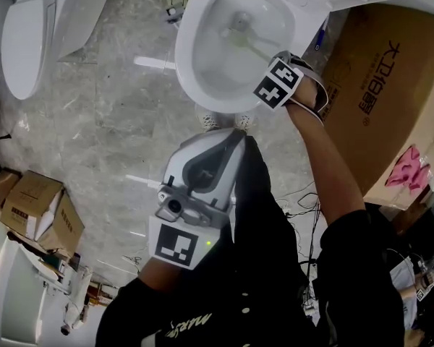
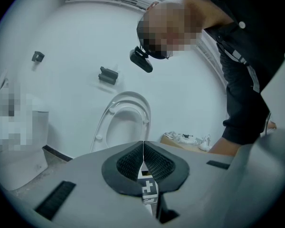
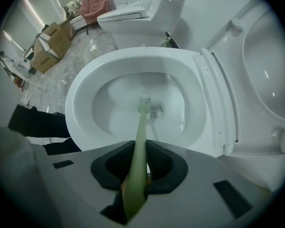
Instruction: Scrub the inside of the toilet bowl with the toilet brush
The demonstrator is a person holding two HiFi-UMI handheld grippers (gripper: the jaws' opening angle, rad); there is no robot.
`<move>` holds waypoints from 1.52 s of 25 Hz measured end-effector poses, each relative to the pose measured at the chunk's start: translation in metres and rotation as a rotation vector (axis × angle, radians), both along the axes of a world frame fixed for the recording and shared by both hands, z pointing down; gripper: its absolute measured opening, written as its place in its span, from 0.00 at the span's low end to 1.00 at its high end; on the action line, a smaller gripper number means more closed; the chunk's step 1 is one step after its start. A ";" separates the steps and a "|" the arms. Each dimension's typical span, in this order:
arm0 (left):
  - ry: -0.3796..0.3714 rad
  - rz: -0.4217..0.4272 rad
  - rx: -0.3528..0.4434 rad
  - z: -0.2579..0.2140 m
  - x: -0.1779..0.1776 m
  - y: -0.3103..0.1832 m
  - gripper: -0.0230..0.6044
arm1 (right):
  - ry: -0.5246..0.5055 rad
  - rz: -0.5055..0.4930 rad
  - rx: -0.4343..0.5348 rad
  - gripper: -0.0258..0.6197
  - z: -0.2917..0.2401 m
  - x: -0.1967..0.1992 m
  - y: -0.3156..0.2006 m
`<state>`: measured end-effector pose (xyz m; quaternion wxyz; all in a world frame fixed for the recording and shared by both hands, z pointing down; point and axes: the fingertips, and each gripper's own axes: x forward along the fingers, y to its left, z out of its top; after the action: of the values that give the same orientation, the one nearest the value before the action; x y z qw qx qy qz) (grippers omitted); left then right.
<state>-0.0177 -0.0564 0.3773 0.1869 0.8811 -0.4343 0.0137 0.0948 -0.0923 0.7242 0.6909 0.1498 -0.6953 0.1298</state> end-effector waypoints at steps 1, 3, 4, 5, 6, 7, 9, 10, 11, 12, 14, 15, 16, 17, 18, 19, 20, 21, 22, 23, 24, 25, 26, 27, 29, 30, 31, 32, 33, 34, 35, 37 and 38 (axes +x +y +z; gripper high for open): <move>-0.003 0.002 0.007 -0.005 0.000 0.000 0.08 | -0.007 0.001 0.009 0.17 -0.007 0.000 0.000; -0.007 -0.001 0.021 -0.017 0.001 0.000 0.08 | -0.023 0.003 0.028 0.17 -0.024 0.001 0.001; -0.005 -0.003 0.026 -0.023 0.001 -0.001 0.08 | -0.029 0.006 0.037 0.17 -0.034 0.003 0.003; -0.004 -0.006 0.028 -0.029 0.001 -0.001 0.08 | -0.032 0.010 0.046 0.17 -0.044 0.005 0.005; -0.003 -0.009 0.028 -0.035 0.000 0.000 0.08 | -0.036 0.015 0.056 0.17 -0.054 0.007 0.007; -0.005 -0.011 0.030 -0.042 -0.001 0.000 0.08 | -0.043 0.021 0.065 0.17 -0.065 0.008 0.009; -0.009 -0.013 0.044 -0.058 -0.002 0.002 0.08 | -0.066 0.037 0.083 0.17 -0.088 0.008 0.013; -0.009 -0.012 0.053 -0.067 -0.001 0.002 0.08 | -0.077 0.047 0.093 0.17 -0.100 0.009 0.016; -0.008 -0.009 0.060 -0.075 0.001 0.003 0.08 | -0.087 0.057 0.103 0.17 -0.113 0.011 0.019; -0.009 -0.006 0.066 -0.083 0.002 0.004 0.08 | -0.097 0.067 0.114 0.17 -0.125 0.014 0.022; -0.015 -0.006 0.075 -0.098 0.003 0.006 0.08 | -0.121 0.089 0.139 0.17 -0.152 0.018 0.026; -0.017 -0.011 0.075 -0.106 0.003 0.006 0.08 | -0.136 0.100 0.154 0.17 -0.166 0.020 0.027; -0.014 -0.019 0.072 -0.114 0.002 0.005 0.08 | -0.150 0.110 0.171 0.17 -0.181 0.023 0.028; -0.009 -0.028 0.067 -0.122 0.001 0.005 0.08 | -0.161 0.119 0.190 0.17 -0.196 0.026 0.028; -0.004 -0.037 0.062 -0.130 -0.001 0.005 0.08 | -0.170 0.129 0.209 0.17 -0.212 0.030 0.029; -0.002 -0.044 0.060 -0.139 -0.002 0.005 0.08 | -0.179 0.139 0.227 0.17 -0.228 0.033 0.030; -0.003 -0.050 0.061 -0.148 -0.003 0.006 0.08 | -0.189 0.150 0.245 0.17 -0.243 0.036 0.030; -0.005 -0.053 0.066 -0.157 -0.004 0.007 0.08 | -0.201 0.159 0.263 0.17 -0.259 0.038 0.030; -0.007 -0.055 0.075 -0.166 -0.005 0.008 0.08 | -0.215 0.168 0.281 0.17 -0.275 0.039 0.030; -0.009 -0.055 0.085 -0.176 -0.005 0.008 0.08 | -0.231 0.176 0.300 0.17 -0.291 0.039 0.030; -0.012 -0.057 0.094 -0.185 -0.006 0.009 0.08 | -0.248 0.183 0.317 0.17 -0.308 0.039 0.030; -0.015 -0.061 0.101 -0.195 -0.007 0.010 0.08 | -0.267 0.191 0.333 0.17 -0.324 0.038 0.031; -0.017 -0.067 0.108 -0.206 -0.010 0.010 0.08 | -0.286 0.200 0.347 0.17 -0.341 0.036 0.033; -0.017 -0.075 0.116 -0.217 -0.013 0.011 0.08 | -0.308 0.210 0.359 0.17 -0.358 0.034 0.035; -0.012 -0.094 0.133 -0.238 -0.020 0.011 0.08 | -0.358 0.241 0.383 0.17 -0.391 0.030 0.038; -0.012 -0.103 0.145 -0.248 -0.024 0.011 0.08 | -0.384 0.258 0.398 0.17 -0.407 0.029 0.039; -0.014 -0.112 0.159 -0.257 -0.028 0.010 0.08 | -0.409 0.273 0.419 0.17 -0.423 0.029 0.038; -0.017 -0.119 0.175 -0.267 -0.032 0.009 0.08 | -0.434 0.286 0.443 0.17 -0.439 0.028 0.036; -0.019 -0.124 0.192 -0.278 -0.035 0.009 0.08 | -0.458 0.296 0.466 0.17 -0.455 0.028 0.035; -0.021 -0.126 0.212 -0.290 -0.036 0.009 0.08 | -0.481 0.306 0.490 0.17 -0.470 0.028 0.035; -0.025 -0.125 0.234 -0.301 -0.037 0.010 0.08 | -0.503 0.313 0.513 0.17 -0.486 0.028 0.035; -0.040 -0.120 0.279 -0.322 -0.037 0.011 0.08 | -0.540 0.326 0.563 0.17 -0.517 0.028 0.035; -0.042 -0.119 0.290 -0.331 -0.037 0.011 0.08 | -0.558 0.331 0.589 0.17 -0.532 0.028 0.033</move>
<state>-0.0548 -0.0453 0.0467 0.0490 0.8710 -0.4871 -0.0418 0.1224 -0.0589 0.1923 0.3741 0.4092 -0.8292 0.0706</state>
